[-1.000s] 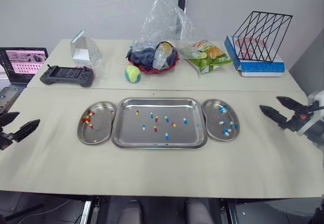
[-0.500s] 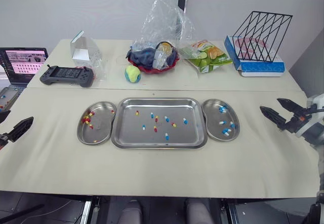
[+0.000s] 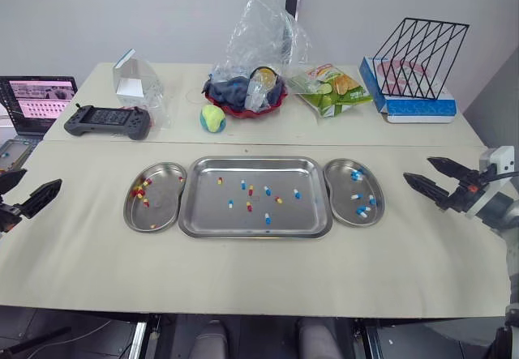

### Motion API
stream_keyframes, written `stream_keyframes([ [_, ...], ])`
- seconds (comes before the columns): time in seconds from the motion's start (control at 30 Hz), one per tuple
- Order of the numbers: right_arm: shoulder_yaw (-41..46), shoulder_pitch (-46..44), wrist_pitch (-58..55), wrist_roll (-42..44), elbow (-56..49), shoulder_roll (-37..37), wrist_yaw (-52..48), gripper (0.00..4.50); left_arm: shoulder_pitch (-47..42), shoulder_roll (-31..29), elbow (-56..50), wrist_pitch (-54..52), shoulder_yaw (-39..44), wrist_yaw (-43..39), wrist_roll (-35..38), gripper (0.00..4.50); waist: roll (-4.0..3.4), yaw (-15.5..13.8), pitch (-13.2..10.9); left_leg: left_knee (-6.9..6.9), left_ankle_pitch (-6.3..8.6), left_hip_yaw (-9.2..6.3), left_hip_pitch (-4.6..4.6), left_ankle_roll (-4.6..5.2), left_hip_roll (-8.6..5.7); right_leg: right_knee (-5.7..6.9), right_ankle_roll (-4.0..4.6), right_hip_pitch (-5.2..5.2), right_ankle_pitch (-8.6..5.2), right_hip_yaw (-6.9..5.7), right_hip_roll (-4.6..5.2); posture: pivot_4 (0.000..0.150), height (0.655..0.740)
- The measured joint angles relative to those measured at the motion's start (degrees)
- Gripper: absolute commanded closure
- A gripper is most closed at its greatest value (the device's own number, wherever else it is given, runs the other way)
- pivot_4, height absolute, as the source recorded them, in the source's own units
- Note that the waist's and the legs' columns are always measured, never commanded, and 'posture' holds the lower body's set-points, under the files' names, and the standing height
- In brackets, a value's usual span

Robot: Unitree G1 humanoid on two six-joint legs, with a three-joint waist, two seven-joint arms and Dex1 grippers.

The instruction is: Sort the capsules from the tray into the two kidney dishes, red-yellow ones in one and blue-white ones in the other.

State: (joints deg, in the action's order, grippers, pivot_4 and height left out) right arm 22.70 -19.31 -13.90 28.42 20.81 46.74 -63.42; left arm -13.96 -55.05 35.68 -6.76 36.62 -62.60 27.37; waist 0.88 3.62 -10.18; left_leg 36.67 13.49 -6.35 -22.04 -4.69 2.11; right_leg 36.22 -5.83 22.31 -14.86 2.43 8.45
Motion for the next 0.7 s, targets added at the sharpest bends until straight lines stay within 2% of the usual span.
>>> stream_keyframes([
  [0.23,-0.80,6.06,-8.94,4.48,-15.23,2.18,-2.57,0.00,-7.02,-0.02,-7.06,-9.95,-6.83,-3.37,2.27,0.02,0.00,-0.47,0.00,0.06,0.00,0.00,-0.02,0.00,0.00,0.00,0.00,-0.01,0.00,0.01,0.00,0.150,0.7380],
  [0.4,0.29,10.49,-12.30,6.55,-21.99,3.37,-2.54,0.00,-10.47,0.14,-11.34,-11.15,-15.33,-7.36,0.84,0.02,0.00,-0.67,0.00,0.06,-0.01,0.00,-0.04,-0.01,-0.01,-0.01,0.00,0.00,0.00,0.01,0.00,0.150,0.7380],
  [0.53,0.58,14.32,-14.05,7.86,-31.32,3.30,-0.44,0.00,-23.72,6.39,-12.46,-12.08,-27.11,-9.62,-2.88,0.02,0.01,-2.37,0.01,0.27,-0.03,-0.02,-0.14,-0.05,-0.06,-0.02,-0.02,-0.11,0.01,0.02,0.00,0.150,0.7380],
  [0.7,1.45,16.35,-16.81,10.28,-36.58,3.27,2.20,0.00,-31.94,10.98,-7.30,-18.48,-38.26,-9.42,-9.26,0.02,0.04,-1.52,0.02,0.24,-0.01,-0.02,-0.18,0.00,-0.09,-0.06,-0.05,-0.03,0.02,0.08,0.00,0.150,0.7380],
])
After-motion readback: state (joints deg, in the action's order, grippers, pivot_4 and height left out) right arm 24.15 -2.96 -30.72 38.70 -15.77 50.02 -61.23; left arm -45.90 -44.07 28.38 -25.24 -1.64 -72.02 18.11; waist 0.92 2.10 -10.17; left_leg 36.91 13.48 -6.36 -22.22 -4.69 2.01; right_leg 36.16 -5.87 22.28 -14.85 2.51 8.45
